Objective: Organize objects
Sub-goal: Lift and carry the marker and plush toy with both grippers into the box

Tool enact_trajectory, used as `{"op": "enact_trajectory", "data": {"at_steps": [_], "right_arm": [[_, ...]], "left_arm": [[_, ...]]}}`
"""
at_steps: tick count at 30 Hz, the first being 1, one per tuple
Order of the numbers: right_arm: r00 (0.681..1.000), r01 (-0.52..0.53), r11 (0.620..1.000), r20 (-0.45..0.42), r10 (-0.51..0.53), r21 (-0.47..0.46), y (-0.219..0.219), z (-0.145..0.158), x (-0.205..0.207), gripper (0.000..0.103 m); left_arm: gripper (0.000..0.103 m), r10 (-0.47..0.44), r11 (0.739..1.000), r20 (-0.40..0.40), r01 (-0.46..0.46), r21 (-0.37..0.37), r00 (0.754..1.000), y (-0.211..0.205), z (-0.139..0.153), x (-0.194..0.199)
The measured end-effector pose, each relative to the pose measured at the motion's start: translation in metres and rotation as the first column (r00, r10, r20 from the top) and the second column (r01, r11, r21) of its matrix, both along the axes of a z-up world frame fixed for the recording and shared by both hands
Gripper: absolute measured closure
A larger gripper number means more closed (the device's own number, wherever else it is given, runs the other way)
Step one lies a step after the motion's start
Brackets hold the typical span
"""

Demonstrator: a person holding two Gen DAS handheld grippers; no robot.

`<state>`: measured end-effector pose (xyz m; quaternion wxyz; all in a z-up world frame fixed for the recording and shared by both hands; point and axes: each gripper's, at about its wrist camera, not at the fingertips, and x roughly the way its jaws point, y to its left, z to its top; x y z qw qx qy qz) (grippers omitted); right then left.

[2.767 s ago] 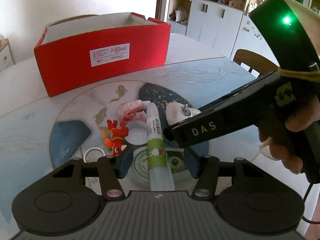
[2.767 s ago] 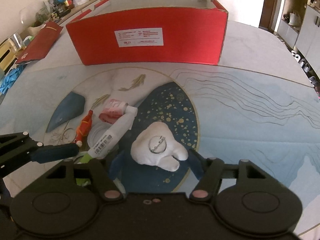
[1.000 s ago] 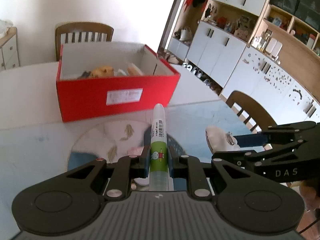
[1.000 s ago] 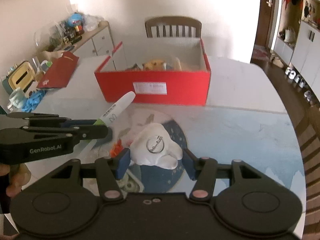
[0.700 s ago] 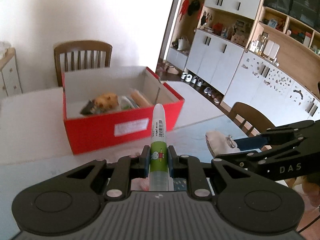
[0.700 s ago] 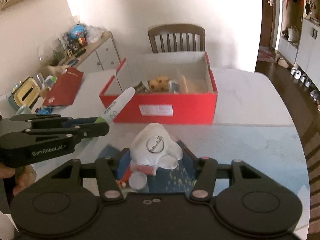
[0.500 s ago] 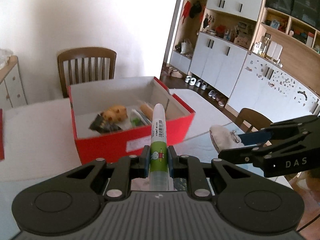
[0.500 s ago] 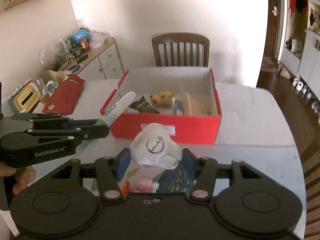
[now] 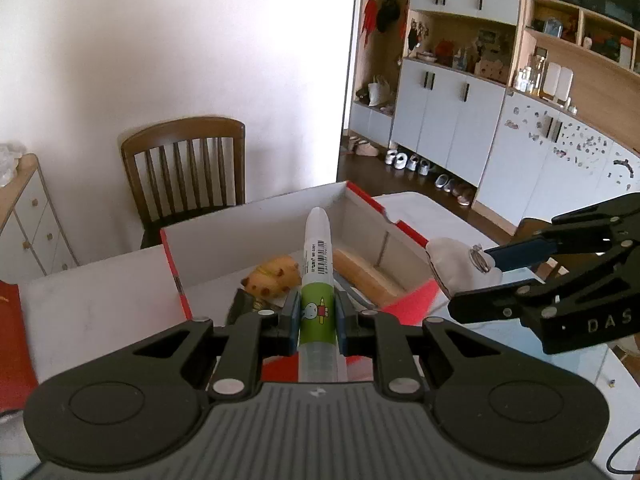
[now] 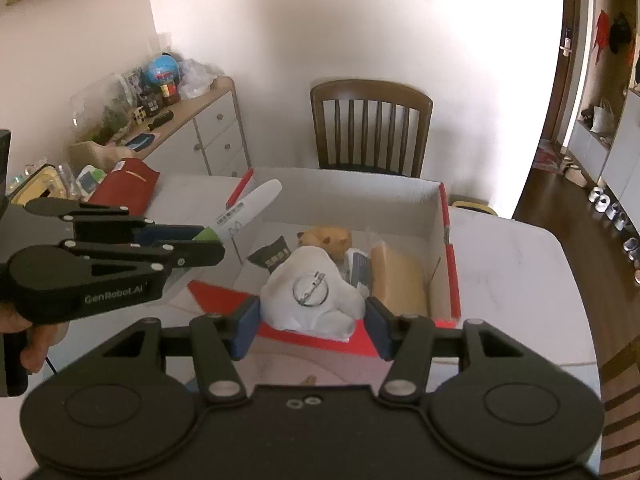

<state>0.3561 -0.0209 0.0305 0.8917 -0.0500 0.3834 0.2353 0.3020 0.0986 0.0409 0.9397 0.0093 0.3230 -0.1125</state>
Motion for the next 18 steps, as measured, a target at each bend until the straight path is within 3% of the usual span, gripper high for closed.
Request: {"op": "enact_trajectory", "data": {"at_steps": [3, 12, 18], "right_arm": [[1.0, 0.011, 1.0, -0.007, -0.011, -0.018, 0.007, -0.006, 0.014, 0.048], [1.0, 0.031, 0.996, 0.005, -0.03, -0.082, 0.028, -0.024, 0.05, 0.048], [0.999, 0.01, 0.993, -0.037, -0.015, -0.117, 0.04, -0.044, 0.07, 0.048]], "left_arm": [[0.086, 0.004, 1.0, -0.03, -0.005, -0.024, 1.0, 0.007, -0.001, 0.02], [0.086, 0.001, 1.0, -0.072, -0.002, -0.013, 0.997, 0.015, -0.017, 0.076], [0.086, -0.006, 1.0, -0.102, 0.007, 0.012, 0.995, 0.014, -0.034, 0.104]]}}
